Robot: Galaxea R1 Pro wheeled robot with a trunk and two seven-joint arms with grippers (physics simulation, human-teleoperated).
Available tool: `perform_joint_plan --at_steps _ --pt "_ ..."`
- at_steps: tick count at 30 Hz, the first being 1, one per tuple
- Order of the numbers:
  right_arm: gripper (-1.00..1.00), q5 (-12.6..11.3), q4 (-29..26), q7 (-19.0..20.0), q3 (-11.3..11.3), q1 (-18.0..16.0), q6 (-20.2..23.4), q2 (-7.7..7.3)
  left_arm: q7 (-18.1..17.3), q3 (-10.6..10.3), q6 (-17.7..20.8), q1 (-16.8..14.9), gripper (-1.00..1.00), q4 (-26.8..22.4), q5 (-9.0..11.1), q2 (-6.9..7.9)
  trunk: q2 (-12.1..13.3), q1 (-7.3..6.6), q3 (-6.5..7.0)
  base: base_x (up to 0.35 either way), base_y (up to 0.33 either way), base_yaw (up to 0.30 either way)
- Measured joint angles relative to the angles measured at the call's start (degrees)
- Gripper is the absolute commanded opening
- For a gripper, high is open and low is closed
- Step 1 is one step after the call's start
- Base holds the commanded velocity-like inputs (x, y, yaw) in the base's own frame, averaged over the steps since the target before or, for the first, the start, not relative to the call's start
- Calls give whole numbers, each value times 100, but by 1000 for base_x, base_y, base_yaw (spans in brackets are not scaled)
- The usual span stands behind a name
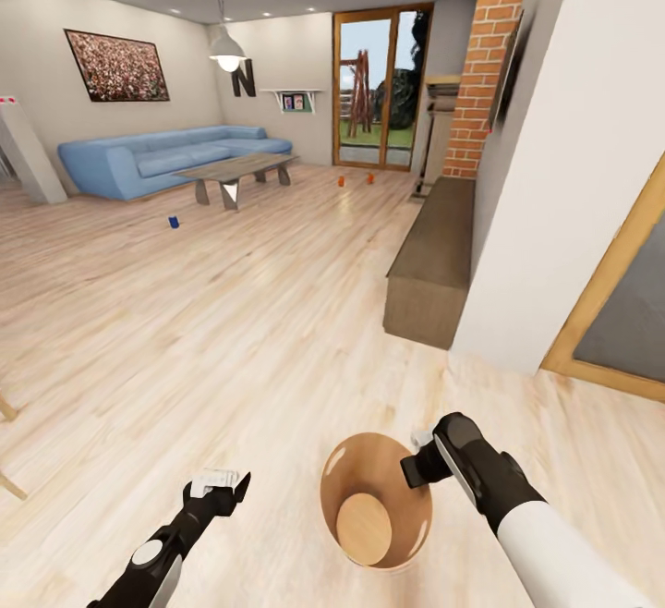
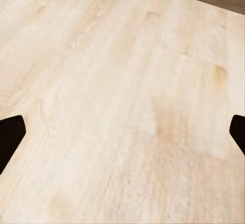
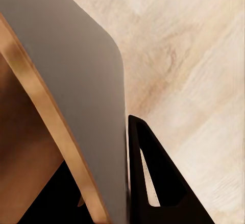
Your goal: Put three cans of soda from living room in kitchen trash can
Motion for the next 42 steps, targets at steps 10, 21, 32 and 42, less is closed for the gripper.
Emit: perform_joint_plan --at_steps 10,21,32,42 --pt "-100 0 -1 19 0 5 -1 0 0 0 0 0 100 2 0 0 0 0 0 287 0 118" --pt "-100 -1 -1 10 0 12 -30 1 0 -3 -3 0 100 5 0 0 0 0 0 288 0 6" --pt "-100 -20 -14 11 -1 12 -30 82 0 -4 -4 0 100 8 0 0 0 0 0 287 0 14" --pt "-100 -20 -16 9 0 12 -30 117 0 -3 -6 0 100 3 0 0 0 0 0 287 0 210"
